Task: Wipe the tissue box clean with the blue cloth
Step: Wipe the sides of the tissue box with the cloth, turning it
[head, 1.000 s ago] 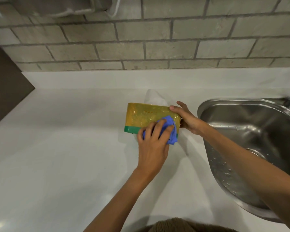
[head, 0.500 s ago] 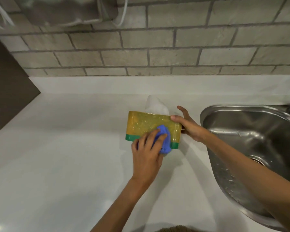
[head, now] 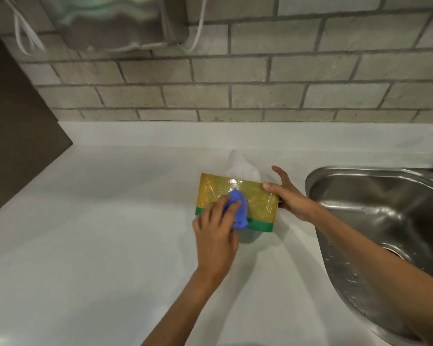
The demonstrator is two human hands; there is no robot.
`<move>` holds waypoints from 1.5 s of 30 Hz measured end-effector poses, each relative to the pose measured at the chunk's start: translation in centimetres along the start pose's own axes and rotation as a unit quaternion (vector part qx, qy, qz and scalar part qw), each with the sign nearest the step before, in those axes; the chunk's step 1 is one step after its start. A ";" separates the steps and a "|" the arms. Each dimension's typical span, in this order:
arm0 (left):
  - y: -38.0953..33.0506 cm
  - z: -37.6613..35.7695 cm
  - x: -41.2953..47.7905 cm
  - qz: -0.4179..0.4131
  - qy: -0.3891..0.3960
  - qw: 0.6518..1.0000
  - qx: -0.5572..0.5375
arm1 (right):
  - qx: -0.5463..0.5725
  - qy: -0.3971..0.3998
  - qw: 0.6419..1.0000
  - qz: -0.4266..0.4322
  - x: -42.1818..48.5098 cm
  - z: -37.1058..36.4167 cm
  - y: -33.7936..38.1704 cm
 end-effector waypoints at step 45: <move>0.9 -0.5 2.2 0.182 -0.022 0.968 -0.173 | 0.000 -0.083 0.997 0.004 -2.4 -2.6 2.0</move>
Point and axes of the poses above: each hand's wrist, its own x-axis towards the middle knuckle, its own z-axis out of the back of the hand, y = z × x, the point moved 9 cm from there along x, towards the middle knuckle, and after that the axes turned 14 degrees about x, right-handed, at the moved point
